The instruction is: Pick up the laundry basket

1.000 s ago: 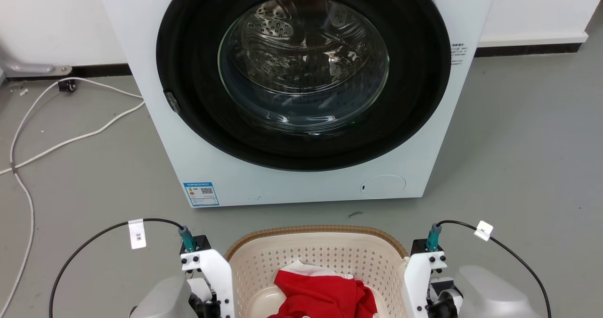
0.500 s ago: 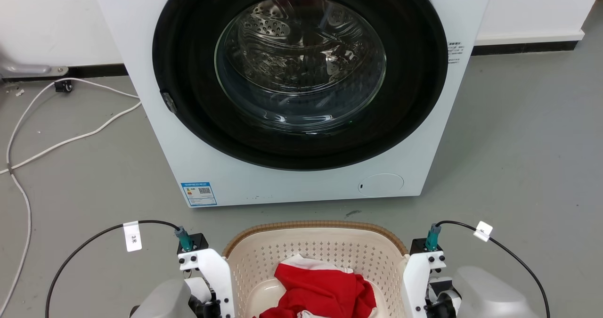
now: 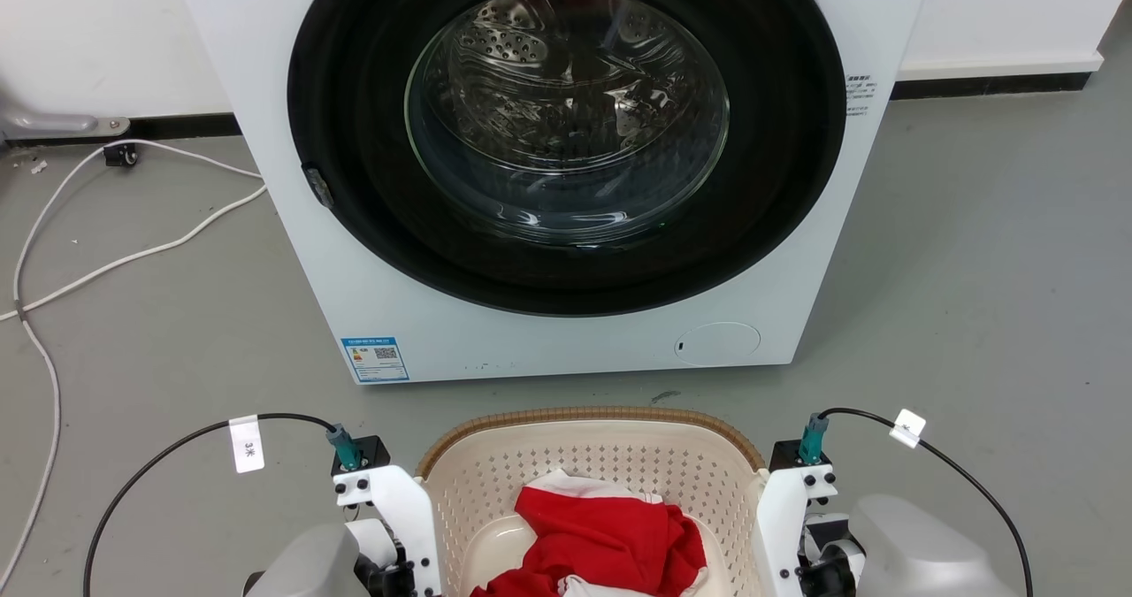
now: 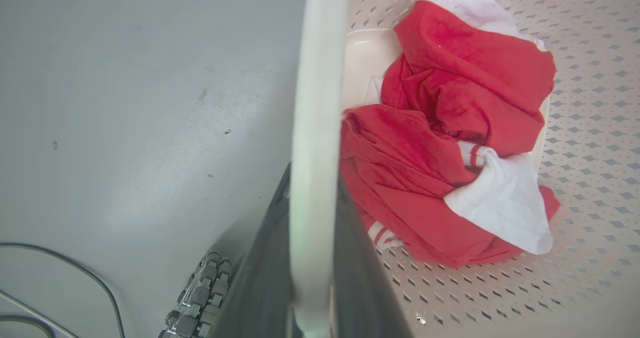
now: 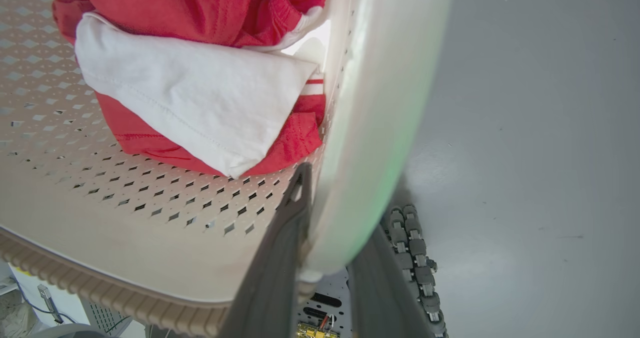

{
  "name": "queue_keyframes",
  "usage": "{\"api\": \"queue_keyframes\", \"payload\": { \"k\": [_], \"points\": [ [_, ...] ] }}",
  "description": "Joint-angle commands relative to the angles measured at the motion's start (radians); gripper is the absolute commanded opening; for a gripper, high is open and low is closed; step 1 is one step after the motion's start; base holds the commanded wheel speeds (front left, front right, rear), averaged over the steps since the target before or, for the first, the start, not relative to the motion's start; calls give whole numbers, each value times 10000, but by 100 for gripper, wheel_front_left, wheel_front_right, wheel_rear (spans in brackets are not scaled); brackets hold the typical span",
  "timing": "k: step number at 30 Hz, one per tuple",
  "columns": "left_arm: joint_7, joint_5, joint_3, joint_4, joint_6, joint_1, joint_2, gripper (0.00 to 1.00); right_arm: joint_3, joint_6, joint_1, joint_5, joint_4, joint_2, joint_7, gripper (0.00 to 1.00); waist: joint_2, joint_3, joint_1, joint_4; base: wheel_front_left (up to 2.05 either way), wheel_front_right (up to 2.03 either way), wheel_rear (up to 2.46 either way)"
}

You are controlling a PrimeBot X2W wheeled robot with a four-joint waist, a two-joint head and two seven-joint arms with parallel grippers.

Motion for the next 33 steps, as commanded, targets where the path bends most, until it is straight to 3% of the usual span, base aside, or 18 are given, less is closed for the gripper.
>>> {"api": "queue_keyframes", "payload": {
  "k": [1, 33],
  "points": [
    [-107, -79, 11, -58, -4, -55, -34, 0, 28, 78, -164, 43, -10, 120, -33, 0, -1, 1, 0, -2, 0, 0, 0],
    [-291, -346, -224, -58, 46, 93, -49, 0, 230, 79, -27, 279, 49, 118, -130, 0, -1, 13, 0, 53, 0, 0, 0]
  ]
}}
